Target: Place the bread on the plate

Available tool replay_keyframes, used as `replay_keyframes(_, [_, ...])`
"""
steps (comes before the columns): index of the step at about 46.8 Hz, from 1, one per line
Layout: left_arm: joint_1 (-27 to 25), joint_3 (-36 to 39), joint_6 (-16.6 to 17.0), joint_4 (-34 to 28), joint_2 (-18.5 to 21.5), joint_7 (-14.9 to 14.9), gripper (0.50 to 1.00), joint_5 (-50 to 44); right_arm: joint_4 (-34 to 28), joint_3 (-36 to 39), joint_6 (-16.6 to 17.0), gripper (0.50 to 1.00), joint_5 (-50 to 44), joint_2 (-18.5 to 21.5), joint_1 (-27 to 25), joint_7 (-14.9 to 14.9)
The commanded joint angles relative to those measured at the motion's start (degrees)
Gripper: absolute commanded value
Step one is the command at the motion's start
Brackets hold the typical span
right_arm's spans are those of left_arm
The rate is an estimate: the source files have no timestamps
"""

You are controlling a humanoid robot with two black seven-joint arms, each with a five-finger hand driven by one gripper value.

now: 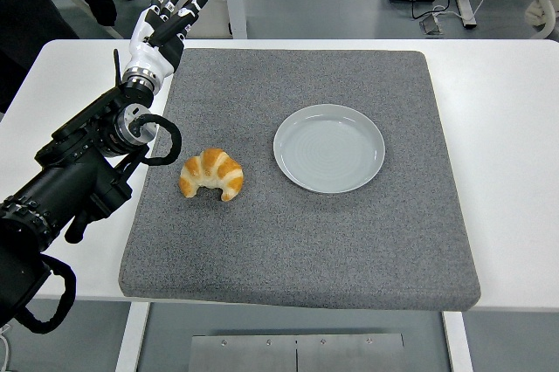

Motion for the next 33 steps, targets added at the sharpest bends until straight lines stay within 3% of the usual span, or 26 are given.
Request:
replay_keyframes(1, [0.00, 0.21, 0.00, 0.01, 0.00, -0.01, 0.972, -0.01, 0.00, 0.00, 0.02, 1.000, 0.00, 0.00, 0.00, -0.01])
replay_keyframes(33, [-0.35, 0.57, 0.00, -0.52, 0.61, -0.54, 0.972, 1.49, 0.00, 0.00, 0.02, 1.000, 0.00, 0.00, 0.00, -0.01])
